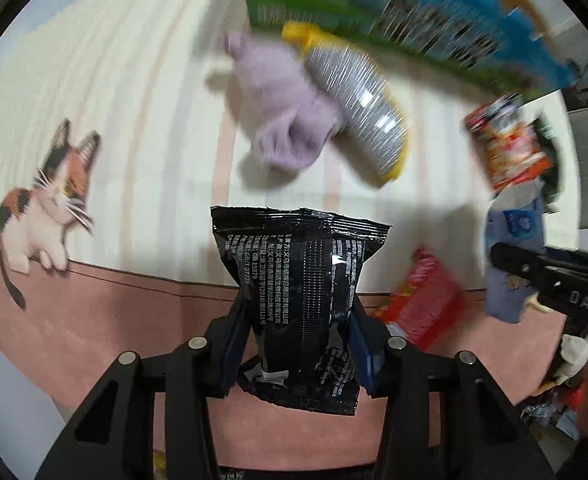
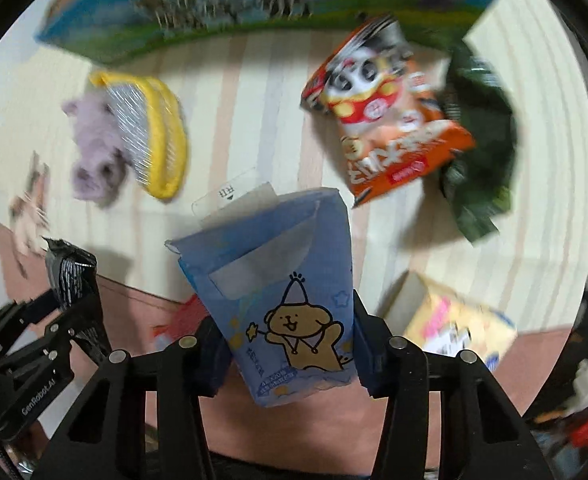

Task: Organize soft objects
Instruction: 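Carry both packs into the cardboard box and open both grippers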

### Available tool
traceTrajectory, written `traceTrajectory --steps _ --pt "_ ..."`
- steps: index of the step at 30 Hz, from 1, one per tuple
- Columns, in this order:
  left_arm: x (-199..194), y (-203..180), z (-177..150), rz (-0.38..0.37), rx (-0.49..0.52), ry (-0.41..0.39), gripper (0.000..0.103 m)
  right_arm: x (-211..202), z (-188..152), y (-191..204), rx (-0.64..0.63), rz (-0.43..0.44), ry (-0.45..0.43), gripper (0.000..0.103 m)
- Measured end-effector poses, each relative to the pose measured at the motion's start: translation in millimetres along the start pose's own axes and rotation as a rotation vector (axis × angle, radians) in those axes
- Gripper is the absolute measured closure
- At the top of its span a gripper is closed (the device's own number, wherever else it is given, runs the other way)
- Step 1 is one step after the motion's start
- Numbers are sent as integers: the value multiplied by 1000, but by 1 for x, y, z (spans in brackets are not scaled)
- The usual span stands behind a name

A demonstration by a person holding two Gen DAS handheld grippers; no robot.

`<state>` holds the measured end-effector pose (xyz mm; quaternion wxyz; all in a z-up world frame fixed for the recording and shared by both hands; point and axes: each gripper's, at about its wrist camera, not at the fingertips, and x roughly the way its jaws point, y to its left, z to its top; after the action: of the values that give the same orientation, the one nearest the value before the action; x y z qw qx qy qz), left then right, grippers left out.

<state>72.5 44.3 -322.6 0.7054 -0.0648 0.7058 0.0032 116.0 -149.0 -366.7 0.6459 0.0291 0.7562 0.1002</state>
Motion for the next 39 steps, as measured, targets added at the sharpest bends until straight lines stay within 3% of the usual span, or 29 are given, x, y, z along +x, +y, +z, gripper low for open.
traceTrajectory --steps 5,8,10,13,16,22,30,39 --pt "-101 -22 14 -94 53 -141 61 -90 -6 -1 53 106 -140 51" --pt "-138 -44 73 -166 87 -169 61 -146 11 -3 74 146 -224 51" --pt "-147 -46 111 -193 92 -176 61 -177 43 -10 87 169 -259 51" --pt "-146 -61 174 -196 76 -179 61 -187 100 -21 111 166 -286 51" --pt "-123 -72 249 -232 47 -123 61 -163 160 -27 148 170 -252 51" --pt "-59 -97 339 -223 53 -11 61 -106 252 -43 182 143 -178 51" --pt "-9 -122 376 -191 75 98 61 -68 297 -53 178 68 -132 51" --pt "9 -128 391 -178 39 157 58 -55 320 -53 148 9 -127 46"
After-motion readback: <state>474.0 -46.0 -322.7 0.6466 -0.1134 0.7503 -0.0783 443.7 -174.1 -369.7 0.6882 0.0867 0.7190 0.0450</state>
